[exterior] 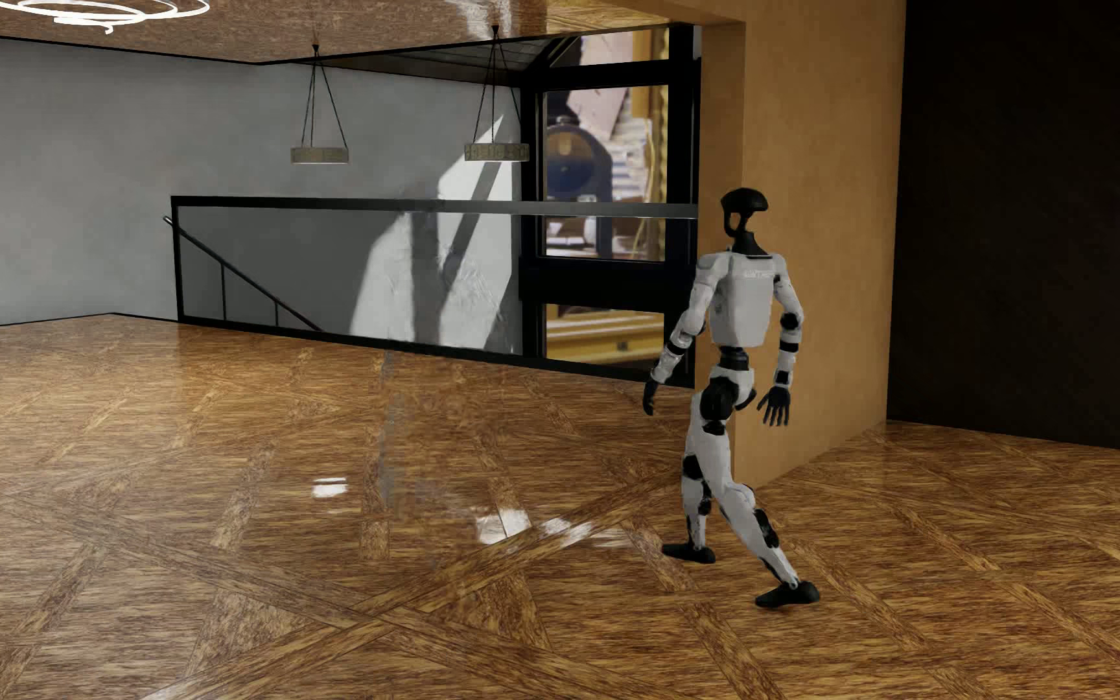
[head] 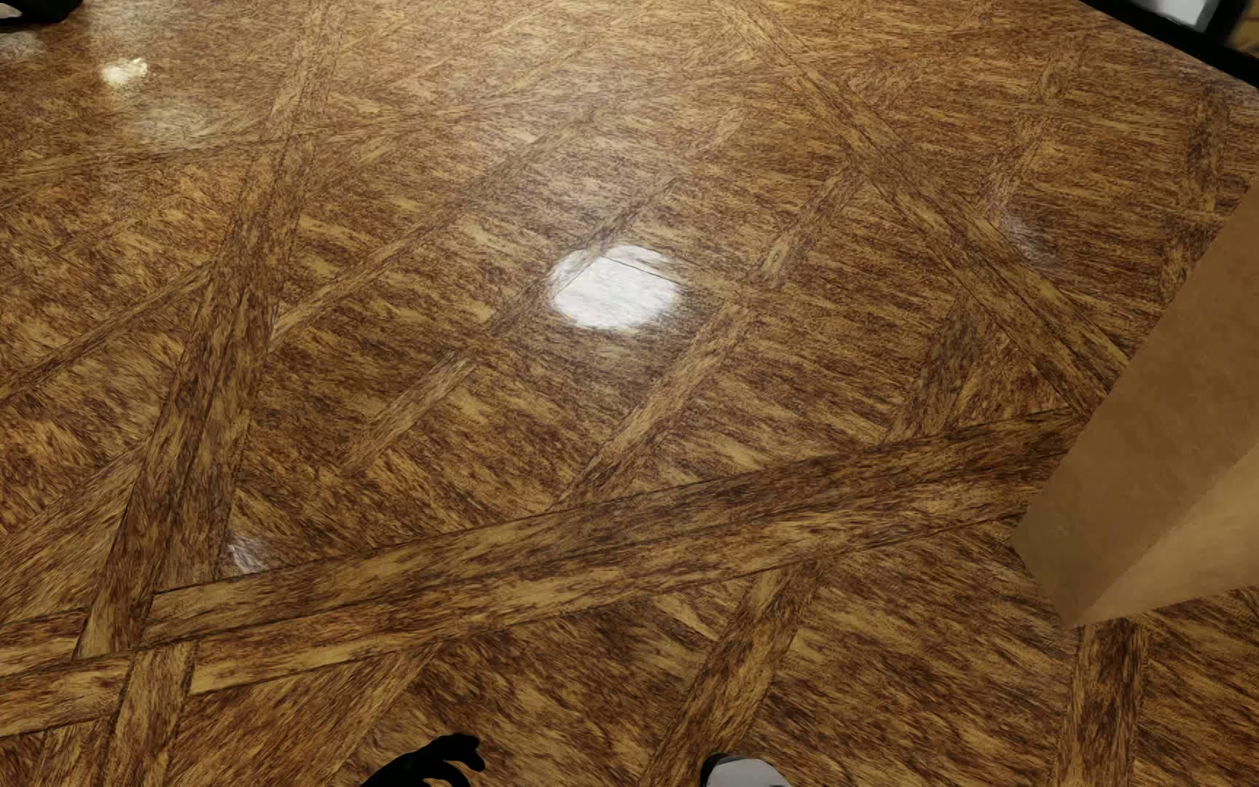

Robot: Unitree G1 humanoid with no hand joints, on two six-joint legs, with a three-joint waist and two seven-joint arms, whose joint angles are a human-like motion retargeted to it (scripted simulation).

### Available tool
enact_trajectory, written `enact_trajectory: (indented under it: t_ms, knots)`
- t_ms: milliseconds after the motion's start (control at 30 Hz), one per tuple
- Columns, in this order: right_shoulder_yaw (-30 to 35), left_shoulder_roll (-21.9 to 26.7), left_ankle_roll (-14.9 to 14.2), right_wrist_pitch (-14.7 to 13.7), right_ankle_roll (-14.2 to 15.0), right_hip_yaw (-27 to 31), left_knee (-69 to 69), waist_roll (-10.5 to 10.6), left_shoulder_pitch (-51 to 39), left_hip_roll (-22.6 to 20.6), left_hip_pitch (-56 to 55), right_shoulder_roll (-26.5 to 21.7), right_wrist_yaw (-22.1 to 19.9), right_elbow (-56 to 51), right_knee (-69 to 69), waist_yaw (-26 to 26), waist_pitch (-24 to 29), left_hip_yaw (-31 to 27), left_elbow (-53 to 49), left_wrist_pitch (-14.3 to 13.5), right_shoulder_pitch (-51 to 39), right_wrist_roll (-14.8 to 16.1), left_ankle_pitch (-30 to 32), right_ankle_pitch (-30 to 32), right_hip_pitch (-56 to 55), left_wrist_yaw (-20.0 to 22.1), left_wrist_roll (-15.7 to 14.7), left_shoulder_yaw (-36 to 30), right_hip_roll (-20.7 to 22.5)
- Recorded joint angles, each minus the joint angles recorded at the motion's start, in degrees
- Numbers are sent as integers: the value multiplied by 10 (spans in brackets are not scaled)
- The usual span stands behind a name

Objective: Face left

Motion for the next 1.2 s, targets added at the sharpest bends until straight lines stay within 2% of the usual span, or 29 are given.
enact_trajectory:
  t_ms: [33, 67, 100, 133, 167, 200, 267, 300, 333, 367, 400, 433, 467, 500, 533, 567, 600, 633, 667, 700, 800, 867, 900, 933, 967, 1000, 1067, 1100, 1200]
  knots:
    - [11, 1, 0, 0, 0, 0, 20, 9, 12, 17, 27, -2, 0, 8, 53, -17, 8, 0, -17, 0, -5, 0, 31, 5, -11, 0, 0, 33, 17]
    - [14, -9, 0, 0, 0, 0, 76, 20, 24, 34, 22, -1, 0, 18, 105, -28, -2, 0, -9, 0, -4, 0, 101, 38, -25, 0, 0, 50, 28]
    - [14, -28, 0, 0, 0, 0, 176, 40, 43, 62, 4, 0, 0, 34, 156, -33, 2, 0, 10, 0, -6, 0, 221, 18, -8, 0, 0, 57, 57]
    - [4, -35, 0, 0, 0, 0, 324, 38, 59, 58, -63, 4, 0, 40, 165, -19, 0, 0, 18, 0, -14, 0, 322, -13, 11, 0, 0, 50, 77]
    - [-15, -43, 0, 0, 0, 0, 479, 42, 66, 70, -132, 8, 0, 28, 160, -7, 13, 0, 31, 0, -16, 0, 326, -43, 51, 0, 0, 35, 102]
    - [-9, -42, 0, 0, 0, 0, 568, 35, 66, 68, -200, 7, 0, 10, 139, 14, 24, 0, 41, 0, -25, 0, 287, -57, 106, 0, 0, -9, 97]
    - [-5, -41, 0, 0, 0, 0, 524, 1, 108, 47, -314, 7, 0, -39, 93, 89, 30, 0, 19, 0, -41, 0, 295, -71, 192, 0, 0, -20, 81]
    - [-3, -50, 0, 0, 0, 0, 407, -6, 110, 39, -343, -1, 0, -60, 73, 118, 36, 0, 73, 0, -52, 0, 349, -79, 241, 0, 0, -54, 68]
    - [-18, -56, 0, 0, 0, 0, 273, -10, 129, 40, -378, -2, 0, -86, 48, 146, 28, 0, 89, 0, -59, 0, 382, -88, 273, 0, 0, -30, 68]
    - [-27, -56, 0, 0, 0, 0, 129, -12, 142, 33, -386, -7, 0, -108, 25, 163, 24, 0, 105, 0, -63, 0, 330, -106, 322, 0, 0, -26, 66]
    - [-47, -53, 0, 0, 0, 0, 63, -5, 152, 28, -383, -14, 0, -130, 6, 171, 14, 0, 107, 0, -70, 0, 101, -130, 358, 0, 0, -43, 77]
    - [-64, -47, 0, 0, 0, 0, -159, -1, 165, 33, -395, -23, 0, -146, 5, 177, -2, 0, 107, 0, -73, 0, 277, -164, 378, 0, 0, -56, 80]
    - [-79, -44, 0, 0, 0, 0, -192, 4, 177, 34, -406, -27, 0, -147, 6, 184, -7, 0, 113, 0, -77, 0, 314, -187, 396, 0, 0, -69, 90]
    - [-99, -42, 0, 0, 0, 0, 30, -3, 182, 25, -427, -24, 0, -142, 20, 194, -2, 0, 121, 0, -73, 0, 94, -193, 414, 0, 0, -79, 88]
    - [-120, -39, 0, 0, 0, 0, 51, -11, 189, 6, -429, -19, 0, -127, 53, 197, -2, 0, 126, 0, -64, 0, 158, -174, 426, 0, 0, -80, 83]
    - [-127, -38, 0, 0, 0, 0, 49, -37, 195, -26, -430, -8, 0, -109, 147, 194, -5, 0, 133, 0, -57, 0, 258, -92, 396, 0, 0, -72, 52]
    - [-121, -35, 0, 0, 0, 0, 92, -49, 198, -50, -419, 1, 0, -82, 280, 183, 7, 0, 144, 0, -43, 0, 329, 25, 367, 0, 0, -78, 27]
    - [-118, -33, 0, 0, 0, 0, 114, -53, 194, -69, -402, 4, 0, -68, 417, 172, 13, 0, 141, 0, -32, 0, 344, 21, 301, 0, 0, -69, 10]
    - [-106, -28, 0, 0, 0, 0, 106, -53, 190, -79, -354, 6, 0, -58, 487, 173, 33, 0, 125, 0, -28, 0, 337, -47, 240, 0, 0, -52, 0]
    - [-92, -31, 0, 0, 0, 0, 94, -37, 179, -74, -317, 6, 0, -40, 471, 147, 35, 0, 117, 0, -26, 0, 307, -74, 181, 0, 0, -35, 5]
    - [-96, -22, 0, 0, 0, 0, 65, 10, 143, -68, -215, -10, 0, -38, 156, 64, 33, 0, 53, 0, 11, 0, 197, -80, 108, 0, 0, -15, 10]
    - [-95, -10, 0, 0, 0, 0, 66, 27, 121, -59, -184, -9, 0, -34, 7, 49, 13, 0, 15, 0, 38, 0, 124, 229, 73, 0, 0, 26, -2]
    - [-91, 0, 0, 0, 0, 0, 75, 23, 114, -59, -155, -8, 0, -33, 23, 38, 9, 0, -1, 0, 53, 0, 82, 280, 61, 0, 0, 39, -18]
    - [-99, 7, 0, 0, 0, 0, 96, 22, 111, -59, -118, -8, 0, -36, 77, 24, 18, 0, -15, 0, 68, 0, 57, 210, 77, 0, 0, 43, -25]
    - [-82, 5, 0, 0, 0, 0, 142, 34, 108, -50, -127, -10, 0, -24, 98, 10, 17, 0, -19, 0, 61, 0, 78, 120, 87, 0, 0, 52, -9]
    - [-75, -17, 0, 0, 0, 0, 209, 46, 101, -39, -156, -9, 0, -10, 122, -6, 21, 0, -4, 0, 46, 0, 149, 56, 104, 0, 0, 79, -10]
    - [-71, -38, 0, 0, 0, 0, 269, 67, 81, -17, -217, -30, 0, 7, 113, 12, 34, 0, 1, 0, 7, 0, 309, 0, 151, 0, 0, 26, -29]
    - [-96, -42, 0, 0, 0, 0, 283, 70, 89, -5, -260, -34, 0, -4, 101, 32, 32, 0, -12, 0, 1, 0, 329, -16, 173, 0, 0, 19, -46]
    - [-101, -53, 0, 0, 0, 0, 251, 54, 124, 31, -374, -36, 0, -53, 83, 81, 21, 0, 18, 0, -4, 0, 294, -69, 251, 0, 0, -33, -80]
